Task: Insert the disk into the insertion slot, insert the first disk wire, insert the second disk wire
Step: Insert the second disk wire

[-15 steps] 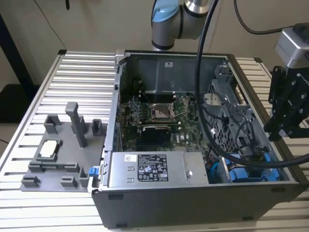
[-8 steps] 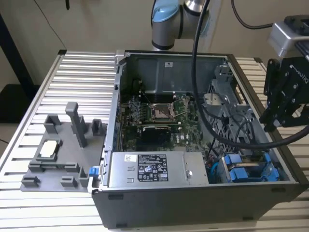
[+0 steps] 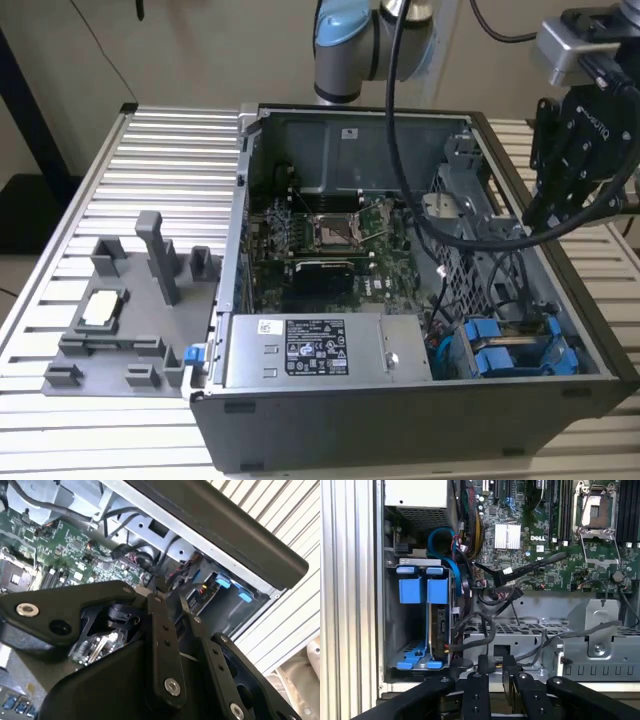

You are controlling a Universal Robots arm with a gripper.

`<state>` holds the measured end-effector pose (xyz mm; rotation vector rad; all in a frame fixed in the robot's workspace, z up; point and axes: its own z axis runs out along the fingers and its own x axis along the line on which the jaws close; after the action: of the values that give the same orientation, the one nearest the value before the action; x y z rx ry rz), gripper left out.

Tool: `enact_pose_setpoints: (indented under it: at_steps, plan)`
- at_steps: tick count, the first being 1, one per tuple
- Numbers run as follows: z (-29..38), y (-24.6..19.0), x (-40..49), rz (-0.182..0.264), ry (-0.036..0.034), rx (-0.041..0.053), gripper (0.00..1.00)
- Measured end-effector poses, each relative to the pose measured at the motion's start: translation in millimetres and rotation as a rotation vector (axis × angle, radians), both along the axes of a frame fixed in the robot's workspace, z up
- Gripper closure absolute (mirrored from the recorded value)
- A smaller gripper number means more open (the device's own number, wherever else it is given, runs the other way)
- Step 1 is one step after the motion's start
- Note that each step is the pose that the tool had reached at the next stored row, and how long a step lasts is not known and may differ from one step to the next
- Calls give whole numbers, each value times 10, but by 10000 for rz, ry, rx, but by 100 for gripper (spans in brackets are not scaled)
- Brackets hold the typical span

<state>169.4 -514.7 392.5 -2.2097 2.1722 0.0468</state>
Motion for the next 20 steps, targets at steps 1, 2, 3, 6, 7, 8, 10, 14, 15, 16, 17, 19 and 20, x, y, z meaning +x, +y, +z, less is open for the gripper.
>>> enact_pose_setpoints:
  at_steps: [1,2,3,6,7,8,10,14,15,16,17,19,20]
  plan:
    - [-3,-1,-31,4,2,4,73]
    - [-2,0,-74,6,0,1,73]
    - [-2,-1,-119,6,0,0,73]
    - [-6,-1,-254,14,-2,2,73]
    - [-7,-1,-303,15,-4,0,73]
    - [-8,-1,-349,19,-5,0,73]
    - [-11,-1,-436,25,-7,2,73]
    - [-16,-2,-588,64,-20,1,73]
    - [-17,-2,-628,71,-23,1,73]
    - [-18,-2,-670,78,-27,1,73]
    - [-20,-2,-712,85,-31,1,73]
    - [-23,-3,-791,98,-38,1,73]
    - [-23,-4,-821,110,-42,1,73]
